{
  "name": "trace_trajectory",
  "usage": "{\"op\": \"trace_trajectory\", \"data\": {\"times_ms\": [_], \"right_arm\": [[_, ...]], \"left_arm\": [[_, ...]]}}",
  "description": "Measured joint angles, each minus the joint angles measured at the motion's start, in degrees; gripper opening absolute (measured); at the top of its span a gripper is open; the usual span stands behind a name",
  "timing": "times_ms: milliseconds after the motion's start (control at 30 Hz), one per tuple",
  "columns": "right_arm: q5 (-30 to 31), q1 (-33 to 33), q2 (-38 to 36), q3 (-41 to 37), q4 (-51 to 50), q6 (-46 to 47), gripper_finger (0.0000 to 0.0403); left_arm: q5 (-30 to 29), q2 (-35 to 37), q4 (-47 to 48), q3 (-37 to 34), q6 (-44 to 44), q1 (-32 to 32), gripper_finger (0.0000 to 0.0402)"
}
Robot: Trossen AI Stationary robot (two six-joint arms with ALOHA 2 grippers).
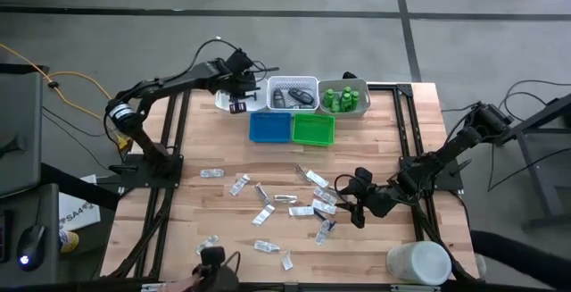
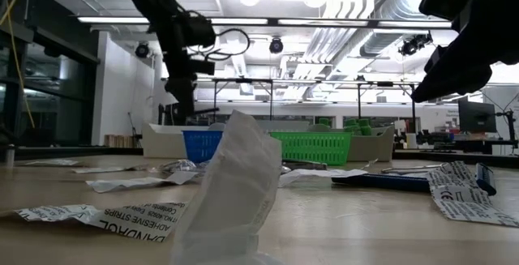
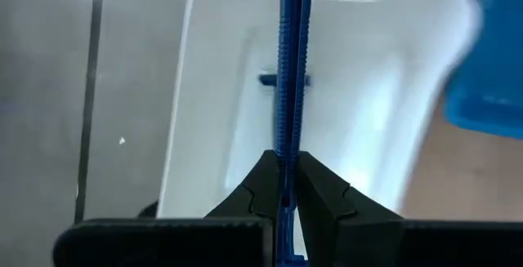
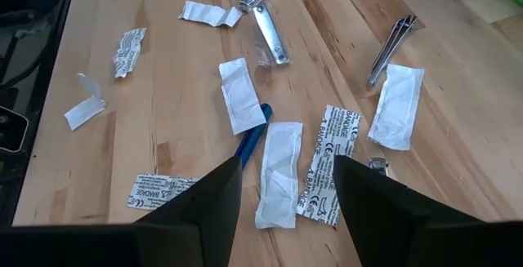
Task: Pick & Place Travel size toiletries
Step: Put the blue razor into the white bin
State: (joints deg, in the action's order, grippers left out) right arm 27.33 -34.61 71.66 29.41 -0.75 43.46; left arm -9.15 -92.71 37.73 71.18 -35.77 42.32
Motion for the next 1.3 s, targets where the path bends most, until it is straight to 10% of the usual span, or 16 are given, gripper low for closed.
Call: {"op": "trace_trajectory", "data": {"times_ms": [200, 600, 1300], "right_arm": [[0.25, 0.02, 0.0, 0.0, -0.02, 0.31, 0.0188], [-1.72, -0.23, 0.0, 0.0, -0.04, 5.57, 0.0188], [-4.87, -4.7, 3.52, 0.0, 0.09, 41.85, 0.0188]], "left_arm": [[-0.4, -3.82, -4.51, 0.0, -1.13, 2.28, 0.0028], [-1.75, -3.73, -4.65, 0.0, 4.03, 2.3, 0.0215], [4.97, 14.14, 1.76, 0.0, 13.94, -12.75, 0.0182]]}}
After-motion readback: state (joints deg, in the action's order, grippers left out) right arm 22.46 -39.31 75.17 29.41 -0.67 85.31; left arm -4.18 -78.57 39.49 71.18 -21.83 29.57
